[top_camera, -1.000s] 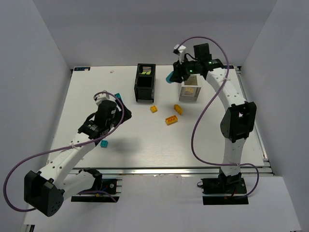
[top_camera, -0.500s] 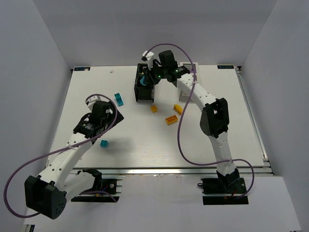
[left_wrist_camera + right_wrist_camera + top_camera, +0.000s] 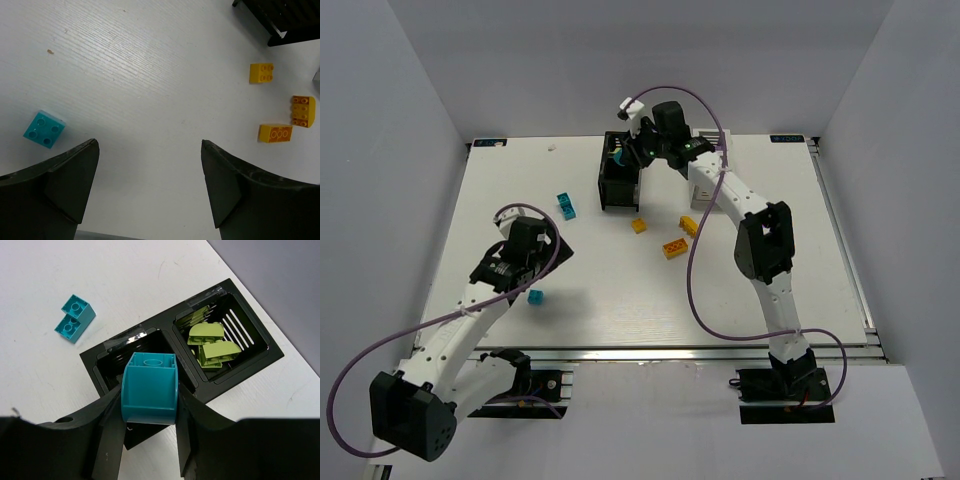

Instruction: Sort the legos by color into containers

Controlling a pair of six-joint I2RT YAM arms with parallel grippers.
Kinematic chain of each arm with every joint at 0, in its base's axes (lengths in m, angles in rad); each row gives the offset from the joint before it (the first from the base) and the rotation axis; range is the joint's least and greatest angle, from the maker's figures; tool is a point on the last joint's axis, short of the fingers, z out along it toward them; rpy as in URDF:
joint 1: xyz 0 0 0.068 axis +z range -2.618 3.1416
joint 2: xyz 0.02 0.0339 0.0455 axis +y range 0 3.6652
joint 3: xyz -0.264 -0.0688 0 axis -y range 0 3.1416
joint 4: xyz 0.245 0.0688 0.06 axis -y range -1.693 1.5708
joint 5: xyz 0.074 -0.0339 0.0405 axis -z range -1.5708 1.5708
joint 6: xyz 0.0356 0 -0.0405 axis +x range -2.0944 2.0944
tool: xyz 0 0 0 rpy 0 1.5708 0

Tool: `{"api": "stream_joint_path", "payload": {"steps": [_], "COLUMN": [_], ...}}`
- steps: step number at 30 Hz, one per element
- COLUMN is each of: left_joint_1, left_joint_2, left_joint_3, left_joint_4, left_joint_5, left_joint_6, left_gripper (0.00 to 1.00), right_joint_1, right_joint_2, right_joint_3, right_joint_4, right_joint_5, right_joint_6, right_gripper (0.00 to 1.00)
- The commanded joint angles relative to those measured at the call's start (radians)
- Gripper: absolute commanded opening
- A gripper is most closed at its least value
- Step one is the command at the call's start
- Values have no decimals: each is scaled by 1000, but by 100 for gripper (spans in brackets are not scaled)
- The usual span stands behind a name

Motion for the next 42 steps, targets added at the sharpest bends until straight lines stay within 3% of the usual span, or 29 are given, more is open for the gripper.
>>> {"api": "stream_joint_path", "payload": {"steps": [1, 13, 42], "left_joint_1": [8, 8, 8], "left_joint_2": [-38, -61, -123], "left_joint_3": [-9, -20, -34], "left_joint_4": [-9, -27, -73], "left_joint_5": [-1, -9, -17], "left_joint_6": [-13, -22, -52], "left_gripper": [92, 92, 92], "right_joint_1": [2, 10, 31], "right_joint_2": [9, 18, 49], "right_joint_3": [41, 31, 38], "right_joint_4": [56, 56, 76], "right_joint_5": [14, 11, 26], "right_joint_6": [12, 12, -17], "right_gripper": [0, 0, 25]}}
